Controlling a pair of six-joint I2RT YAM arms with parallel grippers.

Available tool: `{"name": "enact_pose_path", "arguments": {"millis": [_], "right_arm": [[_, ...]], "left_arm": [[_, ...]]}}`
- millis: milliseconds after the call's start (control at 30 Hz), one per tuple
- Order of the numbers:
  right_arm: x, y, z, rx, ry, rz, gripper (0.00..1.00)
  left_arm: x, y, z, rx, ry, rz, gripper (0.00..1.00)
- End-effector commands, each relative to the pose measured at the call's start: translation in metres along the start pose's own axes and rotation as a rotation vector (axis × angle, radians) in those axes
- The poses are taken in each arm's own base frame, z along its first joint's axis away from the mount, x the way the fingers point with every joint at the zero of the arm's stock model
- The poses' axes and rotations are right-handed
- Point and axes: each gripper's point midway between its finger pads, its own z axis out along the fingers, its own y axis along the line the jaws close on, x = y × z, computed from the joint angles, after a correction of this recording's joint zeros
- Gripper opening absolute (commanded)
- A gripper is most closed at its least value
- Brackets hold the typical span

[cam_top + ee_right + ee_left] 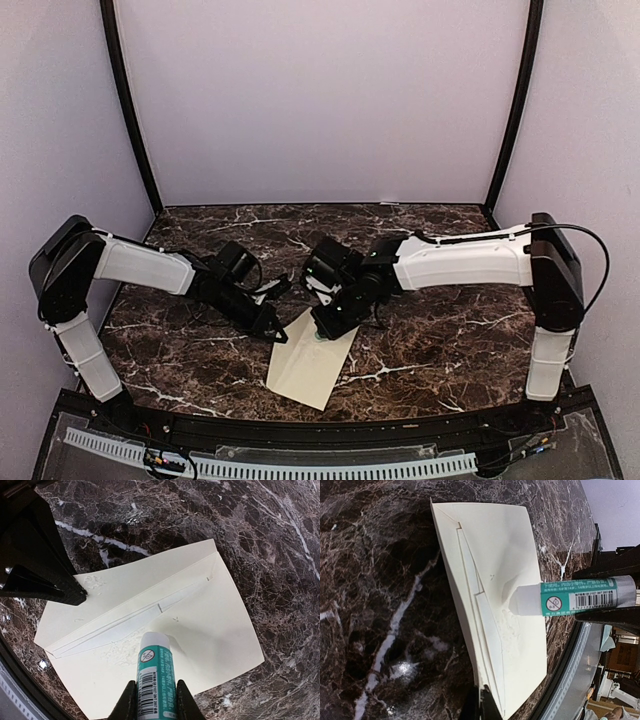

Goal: Place the letter into the envelope and seal it
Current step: Paint the envelope at the center of the board.

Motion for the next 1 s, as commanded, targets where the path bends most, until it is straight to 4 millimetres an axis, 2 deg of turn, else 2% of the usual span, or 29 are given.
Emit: {"name": "enact_pose_path", "arguments": {"millis": [0, 400, 633, 967], "right_arm": [[-0.002, 0.006, 0.003, 0.013, 0.01, -0.042, 0.1], [0.006, -0.001, 0.019, 0.058, 0.045, -0.063, 0.09], [0.015, 0.003, 0.016, 0.049, 0.079, -0.086, 0.09], [0.027, 0.02, 0.015, 0.014, 0.12, -0.136, 0.07]], "left_arm": [[-0.007, -0.005, -0.001, 0.003, -0.013, 0.03, 0.0], [-0.007, -0.007, 0.0, 0.018, -0.01, 0.032, 0.0], [-0.008, -0.007, 0.0, 0.016, -0.01, 0.028, 0.0], [-0.008, -0.009, 0.001, 0.035, -0.011, 0.02, 0.0]]}}
